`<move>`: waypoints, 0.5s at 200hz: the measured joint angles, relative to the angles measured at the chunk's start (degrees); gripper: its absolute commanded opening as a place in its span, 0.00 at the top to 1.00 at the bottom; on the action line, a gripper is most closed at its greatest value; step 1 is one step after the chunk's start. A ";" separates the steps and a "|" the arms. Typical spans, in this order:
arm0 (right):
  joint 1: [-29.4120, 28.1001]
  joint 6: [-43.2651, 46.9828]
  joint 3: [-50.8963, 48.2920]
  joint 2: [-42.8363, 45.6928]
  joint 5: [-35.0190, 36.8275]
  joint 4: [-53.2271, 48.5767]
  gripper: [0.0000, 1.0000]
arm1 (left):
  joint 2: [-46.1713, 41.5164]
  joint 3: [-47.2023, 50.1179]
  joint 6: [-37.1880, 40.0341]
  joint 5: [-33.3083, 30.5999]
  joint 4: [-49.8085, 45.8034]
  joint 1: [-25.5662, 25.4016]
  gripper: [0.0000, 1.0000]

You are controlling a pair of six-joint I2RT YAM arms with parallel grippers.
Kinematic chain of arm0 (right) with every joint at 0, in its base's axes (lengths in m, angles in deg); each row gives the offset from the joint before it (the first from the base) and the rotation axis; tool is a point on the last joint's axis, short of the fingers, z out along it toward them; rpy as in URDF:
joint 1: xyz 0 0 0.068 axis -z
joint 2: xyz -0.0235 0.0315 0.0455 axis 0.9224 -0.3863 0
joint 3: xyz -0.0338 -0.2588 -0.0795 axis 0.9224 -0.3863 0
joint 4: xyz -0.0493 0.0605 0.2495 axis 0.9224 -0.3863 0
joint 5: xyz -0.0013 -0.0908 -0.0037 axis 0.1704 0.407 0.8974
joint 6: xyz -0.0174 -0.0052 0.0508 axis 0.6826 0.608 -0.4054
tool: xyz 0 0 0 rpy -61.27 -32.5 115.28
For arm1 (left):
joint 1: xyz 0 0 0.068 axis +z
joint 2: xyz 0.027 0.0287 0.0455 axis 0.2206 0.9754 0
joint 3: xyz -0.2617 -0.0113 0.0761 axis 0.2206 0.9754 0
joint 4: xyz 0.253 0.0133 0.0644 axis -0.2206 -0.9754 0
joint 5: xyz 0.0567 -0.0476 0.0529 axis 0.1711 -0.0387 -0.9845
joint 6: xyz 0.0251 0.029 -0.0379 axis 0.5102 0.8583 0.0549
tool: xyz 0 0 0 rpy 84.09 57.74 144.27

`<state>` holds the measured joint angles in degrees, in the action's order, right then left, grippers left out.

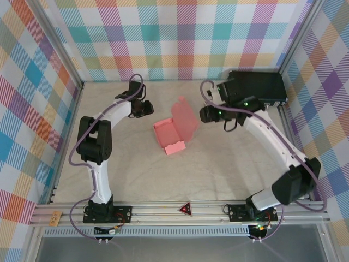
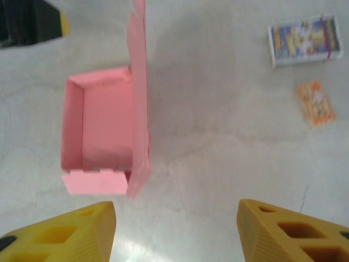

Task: Fold the paper box

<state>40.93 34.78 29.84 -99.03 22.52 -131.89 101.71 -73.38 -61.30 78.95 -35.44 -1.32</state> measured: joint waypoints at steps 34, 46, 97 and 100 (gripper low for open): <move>-0.63 -2.08 -15.30 7.78 -5.35 4.66 0.45 | 4.63 -2.84 2.14 2.27 -1.90 0.00 0.79; -1.44 -2.89 -18.84 8.85 -7.39 6.54 0.47 | 4.98 -2.84 2.67 3.06 -2.80 0.00 0.79; -4.09 -7.87 -24.94 5.05 -9.88 15.72 0.64 | 5.33 -2.82 4.31 5.46 -5.16 -0.33 0.83; -4.07 -8.28 -24.92 4.50 -9.62 16.24 0.66 | 5.33 -2.82 4.37 5.44 -5.20 -0.42 0.83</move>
<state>36.86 26.50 4.92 -94.53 12.90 -115.65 107.05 -76.20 -56.93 84.39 -40.64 -1.74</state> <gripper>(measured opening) 0.388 0.179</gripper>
